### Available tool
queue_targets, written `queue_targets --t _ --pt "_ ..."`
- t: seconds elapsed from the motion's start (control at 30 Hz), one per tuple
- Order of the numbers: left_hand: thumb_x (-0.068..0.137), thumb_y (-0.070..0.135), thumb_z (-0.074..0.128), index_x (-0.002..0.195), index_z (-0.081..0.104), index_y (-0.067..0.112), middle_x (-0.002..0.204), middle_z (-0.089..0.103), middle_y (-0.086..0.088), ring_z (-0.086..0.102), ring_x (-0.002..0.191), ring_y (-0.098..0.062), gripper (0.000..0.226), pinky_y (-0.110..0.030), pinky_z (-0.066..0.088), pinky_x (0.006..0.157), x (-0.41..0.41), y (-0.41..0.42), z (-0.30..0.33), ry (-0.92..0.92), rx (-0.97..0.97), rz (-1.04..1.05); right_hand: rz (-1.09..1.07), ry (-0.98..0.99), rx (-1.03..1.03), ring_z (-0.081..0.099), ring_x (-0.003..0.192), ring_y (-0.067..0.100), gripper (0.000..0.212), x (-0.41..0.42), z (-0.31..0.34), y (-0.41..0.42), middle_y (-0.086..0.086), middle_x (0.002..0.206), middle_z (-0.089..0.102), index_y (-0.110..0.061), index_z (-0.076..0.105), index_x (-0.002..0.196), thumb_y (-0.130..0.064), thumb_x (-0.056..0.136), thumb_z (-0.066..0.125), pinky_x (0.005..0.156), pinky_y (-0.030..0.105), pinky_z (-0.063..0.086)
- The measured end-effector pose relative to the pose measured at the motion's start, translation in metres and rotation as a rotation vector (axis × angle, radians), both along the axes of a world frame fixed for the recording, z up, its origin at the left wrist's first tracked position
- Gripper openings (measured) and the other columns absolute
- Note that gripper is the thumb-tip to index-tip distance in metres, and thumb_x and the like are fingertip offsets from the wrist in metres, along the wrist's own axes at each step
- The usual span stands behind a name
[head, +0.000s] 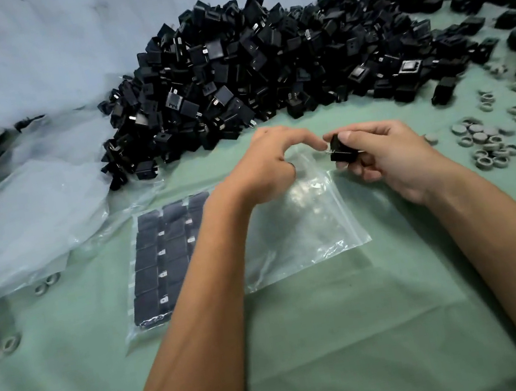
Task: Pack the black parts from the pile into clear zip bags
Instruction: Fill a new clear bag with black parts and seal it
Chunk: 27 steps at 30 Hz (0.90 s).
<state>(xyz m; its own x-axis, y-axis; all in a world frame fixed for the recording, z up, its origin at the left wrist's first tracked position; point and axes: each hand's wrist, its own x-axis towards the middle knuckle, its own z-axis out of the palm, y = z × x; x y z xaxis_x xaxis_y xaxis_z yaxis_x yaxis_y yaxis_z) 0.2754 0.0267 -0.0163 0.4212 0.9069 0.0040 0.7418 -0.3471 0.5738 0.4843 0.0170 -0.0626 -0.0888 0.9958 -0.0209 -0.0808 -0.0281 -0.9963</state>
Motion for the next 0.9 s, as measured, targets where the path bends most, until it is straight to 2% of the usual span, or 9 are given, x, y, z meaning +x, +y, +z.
queue_targets --t 0.17,0.3,0.43,0.57,0.63,0.7,0.73,0.83,0.9 --pt "0.082 -0.01 0.046 0.106 0.067 0.052 0.14 0.05 -0.006 0.028 0.137 -0.019 0.07 -0.025 0.027 0.105 -0.004 0.008 0.014 0.191 -0.083 -0.091 0.099 0.123 -0.06 0.071 0.064 0.023 0.009 0.002 0.007 -0.006 0.015 0.091 0.072 -0.006 0.063 0.099 -0.011 0.093 0.068 0.049 0.02 0.052" --pt "0.088 0.024 0.076 0.083 0.069 0.054 0.126 0.059 -0.004 0.036 0.13 -0.017 0.031 -0.037 0.037 0.109 -0.012 0.013 0.022 0.218 -0.093 -0.107 0.161 -0.06 -0.031 0.051 0.045 0.014 0.027 0.002 0.007 -0.008 0.017 0.103 0.077 -0.01 0.062 0.093 -0.025 0.077 0.079 0.033 0.016 0.029" --pt "0.083 0.028 0.082 0.078 0.072 0.05 0.113 0.067 0.002 0.052 0.122 -0.02 0.025 -0.046 0.044 0.108 -0.022 0.016 0.028 0.161 -0.063 -0.14 0.318 -0.174 0.067 0.051 0.054 0.014 0.029 -0.004 0.008 -0.014 0.007 0.09 0.075 -0.012 0.076 0.099 -0.023 0.073 0.083 0.043 0.018 0.034" --pt "0.08 0.019 0.086 0.082 0.078 0.035 0.11 0.068 0.016 0.058 0.12 -0.007 0.017 -0.032 0.042 0.105 -0.031 0.015 0.032 0.012 -0.054 -0.125 0.432 -0.172 0.171 0.071 0.089 0.037 0.036 -0.013 0.011 -0.022 0.007 0.11 0.077 -0.015 0.075 0.115 -0.01 0.079 0.082 0.079 0.043 0.059" --pt "0.078 0.016 0.086 0.085 0.079 0.031 0.115 0.069 0.016 0.057 0.124 -0.005 0.017 -0.02 0.038 0.095 -0.036 0.013 0.033 -0.033 -0.061 -0.117 0.499 -0.205 0.225 0.07 0.106 0.048 0.035 -0.017 0.01 -0.023 0.017 0.113 0.076 -0.011 0.073 0.119 -0.004 0.085 0.079 0.099 0.058 0.055" --pt "0.079 0.013 0.085 0.087 0.08 0.027 0.116 0.071 0.009 0.058 0.124 -0.006 0.017 -0.014 0.038 0.091 -0.039 0.012 0.034 -0.08 -0.075 -0.131 0.535 -0.266 0.254 0.064 0.104 0.057 0.027 -0.021 0.01 -0.024 0.029 0.11 0.072 -0.014 0.077 0.11 -0.005 0.085 0.08 0.098 0.07 0.048" --pt "0.079 0.012 0.085 0.087 0.08 0.026 0.117 0.072 0.007 0.059 0.123 -0.006 0.017 -0.012 0.039 0.09 -0.039 0.011 0.035 -0.1 -0.073 -0.133 0.543 -0.287 0.27 0.066 0.105 0.054 0.023 -0.023 0.009 -0.025 0.026 0.11 0.072 -0.015 0.079 0.105 -0.004 0.085 0.081 0.097 0.066 0.052" --pt "0.078 0.012 0.085 0.089 0.08 0.021 0.119 0.072 0.001 0.061 0.119 -0.006 0.015 0.0 0.039 0.082 -0.038 0.009 0.039 -0.159 -0.053 -0.157 0.605 -0.32 0.321 0.073 0.109 0.024 0.014 -0.03 0.007 -0.029 0.006 0.118 0.075 -0.01 0.079 0.097 -0.001 0.085 0.079 0.092 0.034 0.06" --pt "0.078 0.012 0.085 0.09 0.08 0.018 0.119 0.072 -0.003 0.061 0.117 -0.007 0.015 0.003 0.038 0.081 -0.036 0.007 0.043 -0.19 -0.042 -0.183 0.651 -0.33 0.347 0.072 0.108 0.028 0.009 -0.036 0.007 -0.028 0.008 0.119 0.074 -0.002 0.076 0.096 -0.005 0.088 0.078 0.094 0.042 0.059"
